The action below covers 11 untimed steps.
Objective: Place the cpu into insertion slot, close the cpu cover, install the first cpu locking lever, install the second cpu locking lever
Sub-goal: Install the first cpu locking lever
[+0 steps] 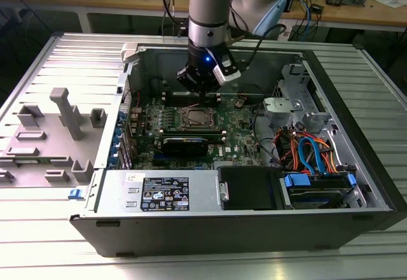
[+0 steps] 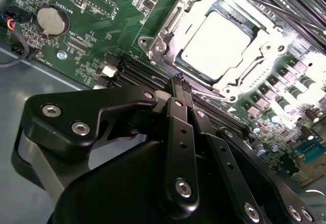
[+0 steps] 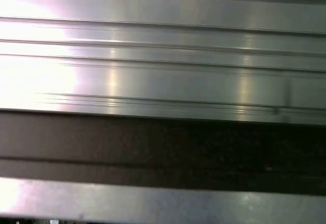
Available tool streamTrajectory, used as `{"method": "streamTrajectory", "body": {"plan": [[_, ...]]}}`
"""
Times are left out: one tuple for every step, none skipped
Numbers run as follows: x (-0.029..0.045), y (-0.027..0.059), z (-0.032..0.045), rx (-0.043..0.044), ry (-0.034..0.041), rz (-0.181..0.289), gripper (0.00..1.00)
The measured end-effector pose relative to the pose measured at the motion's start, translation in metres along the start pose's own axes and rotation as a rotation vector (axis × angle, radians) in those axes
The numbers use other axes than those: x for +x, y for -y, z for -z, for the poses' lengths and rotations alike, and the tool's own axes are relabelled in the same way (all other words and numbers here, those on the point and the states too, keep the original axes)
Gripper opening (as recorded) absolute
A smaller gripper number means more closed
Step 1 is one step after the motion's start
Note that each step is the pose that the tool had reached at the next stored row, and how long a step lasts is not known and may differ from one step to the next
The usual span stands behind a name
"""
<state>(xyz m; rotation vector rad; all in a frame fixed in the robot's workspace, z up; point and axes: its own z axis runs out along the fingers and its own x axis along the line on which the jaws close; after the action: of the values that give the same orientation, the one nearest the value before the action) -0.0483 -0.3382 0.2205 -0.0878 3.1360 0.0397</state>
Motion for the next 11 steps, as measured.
{"method": "streamTrajectory", "body": {"plan": [[-0.0008, 0.0000, -0.0007, -0.0001, 0.0000, 0.000, 0.11], [-0.0012, 0.0001, -0.0013, 0.0000, 0.0000, 0.000, 0.11], [-0.0017, 0.0002, -0.0020, 0.0001, -0.0001, 0.000, 0.11], [-0.0021, 0.0002, -0.0026, 0.0000, -0.0001, 0.000, 0.11], [-0.0028, 0.0003, -0.0042, 0.0000, 0.0000, 0.000, 0.11], [-0.0032, 0.0003, -0.0049, 0.0000, 0.0000, 0.000, 0.11], [-0.0034, 0.0003, -0.0056, 0.0000, 0.0000, 0.000, 0.11], [-0.0037, 0.0004, -0.0067, 0.0001, -0.0001, -0.001, 0.11], [-0.0040, 0.0004, -0.0077, 0.0001, 0.0000, -0.001, 0.11], [-0.0041, 0.0005, -0.0085, 0.0001, -0.0001, -0.001, 0.11], [-0.0048, 0.0005, -0.0096, 0.0000, 0.0000, -0.001, 0.11]]}}
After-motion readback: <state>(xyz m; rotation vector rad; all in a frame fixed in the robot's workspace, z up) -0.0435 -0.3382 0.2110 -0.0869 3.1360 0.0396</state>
